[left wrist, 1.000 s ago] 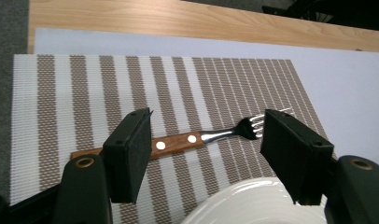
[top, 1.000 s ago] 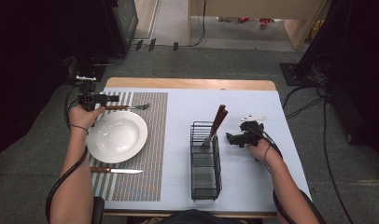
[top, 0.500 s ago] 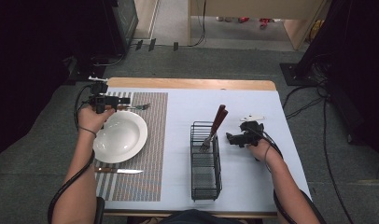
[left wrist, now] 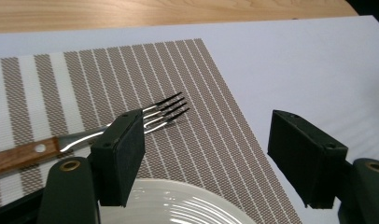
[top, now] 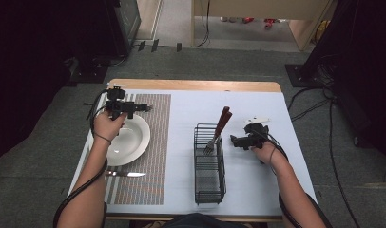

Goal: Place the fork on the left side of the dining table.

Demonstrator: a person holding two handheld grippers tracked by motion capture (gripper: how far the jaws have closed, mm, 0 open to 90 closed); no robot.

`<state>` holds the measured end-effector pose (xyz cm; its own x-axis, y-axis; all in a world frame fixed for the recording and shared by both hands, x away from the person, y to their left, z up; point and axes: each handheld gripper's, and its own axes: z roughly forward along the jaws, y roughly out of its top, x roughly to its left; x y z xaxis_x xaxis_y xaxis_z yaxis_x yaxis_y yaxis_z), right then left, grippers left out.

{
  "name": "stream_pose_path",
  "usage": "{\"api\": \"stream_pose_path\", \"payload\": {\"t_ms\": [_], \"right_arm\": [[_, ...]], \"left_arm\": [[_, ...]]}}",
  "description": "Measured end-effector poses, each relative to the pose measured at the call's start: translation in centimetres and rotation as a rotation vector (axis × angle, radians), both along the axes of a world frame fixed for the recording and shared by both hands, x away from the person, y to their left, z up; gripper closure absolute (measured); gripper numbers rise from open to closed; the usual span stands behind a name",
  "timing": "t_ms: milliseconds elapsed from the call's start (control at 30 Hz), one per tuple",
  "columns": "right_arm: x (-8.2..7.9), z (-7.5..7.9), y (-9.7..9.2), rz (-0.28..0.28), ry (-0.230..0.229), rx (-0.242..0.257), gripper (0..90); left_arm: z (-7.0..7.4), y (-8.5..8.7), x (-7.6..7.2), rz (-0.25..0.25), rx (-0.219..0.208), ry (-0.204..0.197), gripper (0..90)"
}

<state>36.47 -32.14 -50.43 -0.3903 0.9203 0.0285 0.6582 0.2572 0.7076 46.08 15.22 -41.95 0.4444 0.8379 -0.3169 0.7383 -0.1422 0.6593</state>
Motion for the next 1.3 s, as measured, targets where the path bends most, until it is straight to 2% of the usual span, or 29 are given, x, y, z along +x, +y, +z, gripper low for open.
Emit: {"api": "stream_pose_path", "payload": {"t_ms": [67, 167, 333, 433, 600, 700, 933, 1000, 1133, 1267, 1300], "right_arm": [[0.0, 0.0, 0.0, 0.000, 0.000, 0.000, 0.0], [0.0, 0.0, 0.0, 0.000, 0.001, 0.000, 0.0], [0.0, 0.0, 0.0, 0.000, 0.001, 0.000, 0.0], [0.0, 0.0, 0.0, 0.000, 0.000, -0.001, 0.0], [0.0, 0.0, 0.0, 0.000, -0.001, -0.001, 0.0], [0.0, 0.0, 0.0, 0.000, 0.000, -0.002, 0.0], [0.0, 0.0, 0.0, 0.000, -0.001, -0.001, 0.0], [0.0, 0.0, 0.0, 0.000, 0.000, -0.002, 0.0], [0.0, 0.0, 0.0, 0.000, 0.000, -0.002, 0.0], [0.0, 0.0, 0.0, 0.000, 0.000, -0.001, 0.0], [0.0, 0.0, 0.0, -0.001, 0.001, -0.002, 0.0]], "left_arm": [[-0.1, -0.8, -0.1, -0.011, 0.013, 0.006, 28.2], [-0.2, -1.9, -0.3, -0.039, -0.003, 0.007, 28.0], [-0.3, -4.0, -0.9, -0.083, 0.004, -0.023, 27.5], [-0.4, -4.9, -1.3, -0.095, -0.009, -0.042, 27.5], [-0.6, -6.2, -1.8, -0.122, -0.014, -0.045, 27.5], [-0.8, -7.2, -2.2, -0.147, -0.004, -0.059, 27.5], [-1.6, -9.3, -3.0, -0.189, -0.018, -0.079, 27.1], [-2.0, -9.8, -3.2, -0.210, -0.018, -0.074, 26.9], [-2.8, -11.1, -3.5, -0.243, 0.018, -0.070, 26.4], [-3.6, -12.1, -3.8, -0.263, 0.012, -0.054, 26.3], [-3.9, -12.3, -3.9, -0.274, 0.022, -0.048, 26.2]]}}
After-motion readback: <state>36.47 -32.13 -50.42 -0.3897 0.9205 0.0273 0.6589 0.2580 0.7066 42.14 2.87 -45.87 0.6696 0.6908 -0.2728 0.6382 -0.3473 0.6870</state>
